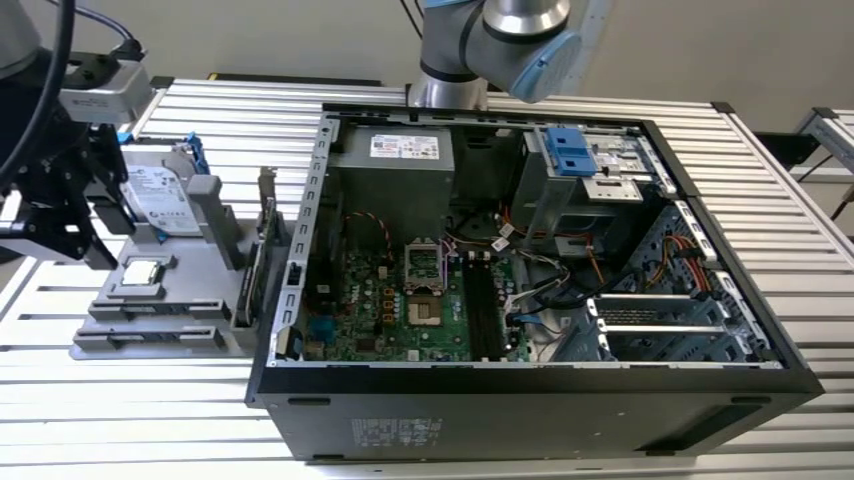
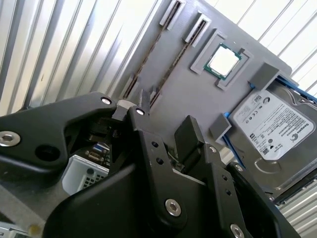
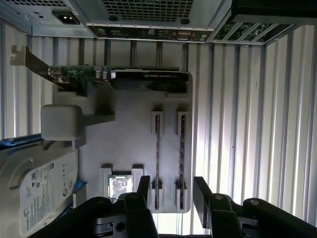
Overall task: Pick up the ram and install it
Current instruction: 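Pick up the ram and move it above insertion slot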
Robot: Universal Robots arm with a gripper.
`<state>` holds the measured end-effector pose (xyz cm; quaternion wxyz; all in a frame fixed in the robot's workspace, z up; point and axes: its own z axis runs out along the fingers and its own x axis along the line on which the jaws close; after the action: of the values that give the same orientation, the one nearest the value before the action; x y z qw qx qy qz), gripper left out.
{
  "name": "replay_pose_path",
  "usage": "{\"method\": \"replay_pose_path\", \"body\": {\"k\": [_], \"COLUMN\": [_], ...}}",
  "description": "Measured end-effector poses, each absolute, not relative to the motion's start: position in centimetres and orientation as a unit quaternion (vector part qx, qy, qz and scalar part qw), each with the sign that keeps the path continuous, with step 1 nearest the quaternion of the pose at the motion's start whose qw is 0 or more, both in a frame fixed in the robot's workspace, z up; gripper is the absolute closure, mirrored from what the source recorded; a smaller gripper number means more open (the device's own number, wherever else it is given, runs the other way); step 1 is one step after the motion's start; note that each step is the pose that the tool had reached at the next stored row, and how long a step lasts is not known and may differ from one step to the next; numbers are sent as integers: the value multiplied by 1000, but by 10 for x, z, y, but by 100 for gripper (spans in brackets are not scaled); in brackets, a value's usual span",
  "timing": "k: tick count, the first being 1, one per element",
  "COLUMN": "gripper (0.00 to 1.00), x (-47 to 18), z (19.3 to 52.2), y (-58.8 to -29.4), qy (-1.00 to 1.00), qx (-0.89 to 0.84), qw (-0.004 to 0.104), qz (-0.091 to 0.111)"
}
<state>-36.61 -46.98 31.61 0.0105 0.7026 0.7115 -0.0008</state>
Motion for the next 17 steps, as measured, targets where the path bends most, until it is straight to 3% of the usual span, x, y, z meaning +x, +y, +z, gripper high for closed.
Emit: {"method": "replay_pose_path", "body": {"k": [17], "gripper": [0], "x": [-366], "z": [308], "y": [-472], "qy": [715], "qx": [699], "qw": [9], "qz": [-3]}}
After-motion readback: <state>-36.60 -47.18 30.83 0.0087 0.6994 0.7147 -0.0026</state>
